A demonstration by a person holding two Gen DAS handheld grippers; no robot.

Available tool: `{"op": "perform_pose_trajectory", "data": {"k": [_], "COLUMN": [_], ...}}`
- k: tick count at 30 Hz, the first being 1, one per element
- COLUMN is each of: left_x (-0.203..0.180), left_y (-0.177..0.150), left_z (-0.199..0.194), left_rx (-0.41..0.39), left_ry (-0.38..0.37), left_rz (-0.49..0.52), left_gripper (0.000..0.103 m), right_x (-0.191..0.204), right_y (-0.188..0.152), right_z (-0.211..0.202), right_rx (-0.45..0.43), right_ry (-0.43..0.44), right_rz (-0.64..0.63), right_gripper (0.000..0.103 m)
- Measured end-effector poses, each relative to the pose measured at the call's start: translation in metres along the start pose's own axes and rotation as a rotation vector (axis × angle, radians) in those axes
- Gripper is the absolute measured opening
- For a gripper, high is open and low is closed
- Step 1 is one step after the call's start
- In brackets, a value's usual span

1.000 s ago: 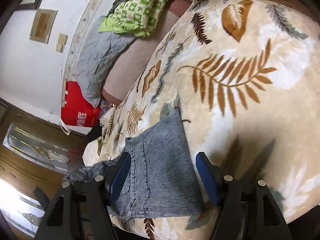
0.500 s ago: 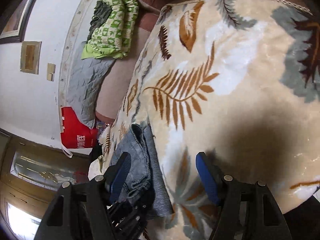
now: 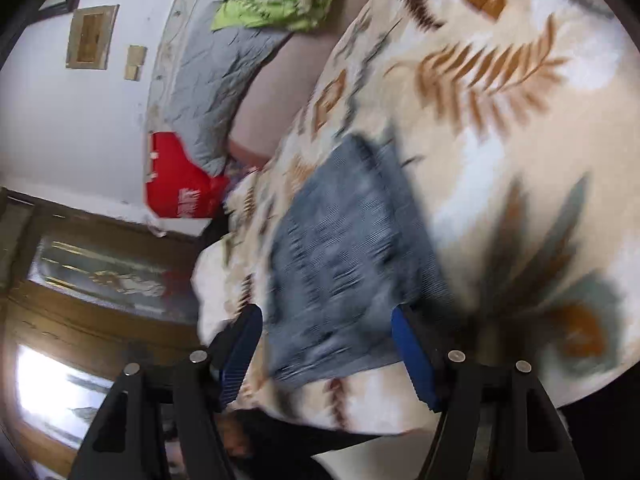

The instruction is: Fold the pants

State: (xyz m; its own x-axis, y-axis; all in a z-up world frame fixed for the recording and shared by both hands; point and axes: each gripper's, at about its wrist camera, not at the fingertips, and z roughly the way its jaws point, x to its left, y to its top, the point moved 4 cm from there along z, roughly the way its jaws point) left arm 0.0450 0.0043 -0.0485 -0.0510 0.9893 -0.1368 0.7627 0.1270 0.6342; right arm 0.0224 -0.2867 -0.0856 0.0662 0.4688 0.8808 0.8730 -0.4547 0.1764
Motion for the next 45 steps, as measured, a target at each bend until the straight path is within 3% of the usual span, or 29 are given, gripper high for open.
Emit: {"op": "perform_pose_trajectory", "data": {"k": [3,4,5,6,7,10,14,17,21,23,24,27,30,34,36,39,41,45], "left_x": [-0.01,-0.008,-0.012,-0.014,-0.012,-0.014,-0.027,-0.032,-0.032,-0.031,-0.03,-0.03,-0.025,-0.03,-0.048,-0.067,-0.065,-0.061], "left_y": [-0.006,-0.014,-0.013,-0.012,-0.011,-0.005,-0.011,-0.018,-0.02,-0.02,-0.021,-0.02,-0.011,0.004,-0.002,-0.031,-0.036,-0.033], "left_z": [0.018,0.016,0.018,0.016,0.014,0.014,0.039,0.044,0.046,0.048,0.048,0.045,0.029,0.002,0.013,0.048,0.049,0.051], "left_rx": [0.031,0.036,0.037,0.029,0.018,-0.01,0.035,0.034,0.024,0.029,0.03,0.035,0.018,-0.078,-0.038,0.067,0.011,0.035], "left_ry": [-0.045,-0.053,-0.06,-0.076,-0.087,-0.073,-0.056,-0.059,-0.059,-0.063,-0.066,-0.076,-0.073,-0.072,-0.064,0.015,0.016,-0.002], "left_rz": [0.01,0.011,0.004,-0.007,-0.01,0.011,0.075,0.09,0.096,0.081,0.079,0.086,0.054,0.032,0.103,0.246,0.241,0.224], "left_gripper": [0.082,0.082,0.082,0.082,0.082,0.082,0.082,0.082,0.083,0.083,0.083,0.083,0.083,0.083,0.084,0.084,0.084,0.084], "right_x": [0.008,0.003,-0.014,-0.039,-0.049,-0.036,-0.005,-0.022,-0.03,-0.029,-0.03,-0.029,-0.002,0.007,-0.017,-0.03,-0.021,-0.003], "right_y": [0.005,0.008,0.008,0.003,0.0,-0.001,0.005,0.007,0.012,0.017,0.02,0.018,0.011,-0.007,-0.015,-0.017,-0.016,-0.011], "right_z": [0.017,0.024,0.032,0.038,0.038,0.029,0.031,0.046,0.049,0.052,0.054,0.05,0.034,0.019,0.032,0.034,0.033,0.008], "right_rx": [0.005,0.009,0.009,0.015,0.002,-0.014,0.0,0.047,0.038,0.038,0.036,0.019,-0.038,-0.068,-0.035,-0.039,-0.013,-0.036], "right_ry": [0.041,0.011,-0.086,-0.173,-0.139,-0.154,-0.175,-0.236,-0.214,-0.243,-0.272,-0.304,-0.34,-0.393,-0.445,-0.424,-0.435,-0.452], "right_rz": [0.027,0.03,0.064,0.148,0.198,0.168,0.089,0.172,0.232,0.198,0.187,0.146,0.027,-0.061,-0.057,-0.043,-0.075,-0.103], "right_gripper": [0.071,0.071,0.071,0.064,0.056,0.059,0.06,0.06,0.06,0.039,0.02,0.01,0.006,0.006,0.006,0.006,0.01,0.016]}}
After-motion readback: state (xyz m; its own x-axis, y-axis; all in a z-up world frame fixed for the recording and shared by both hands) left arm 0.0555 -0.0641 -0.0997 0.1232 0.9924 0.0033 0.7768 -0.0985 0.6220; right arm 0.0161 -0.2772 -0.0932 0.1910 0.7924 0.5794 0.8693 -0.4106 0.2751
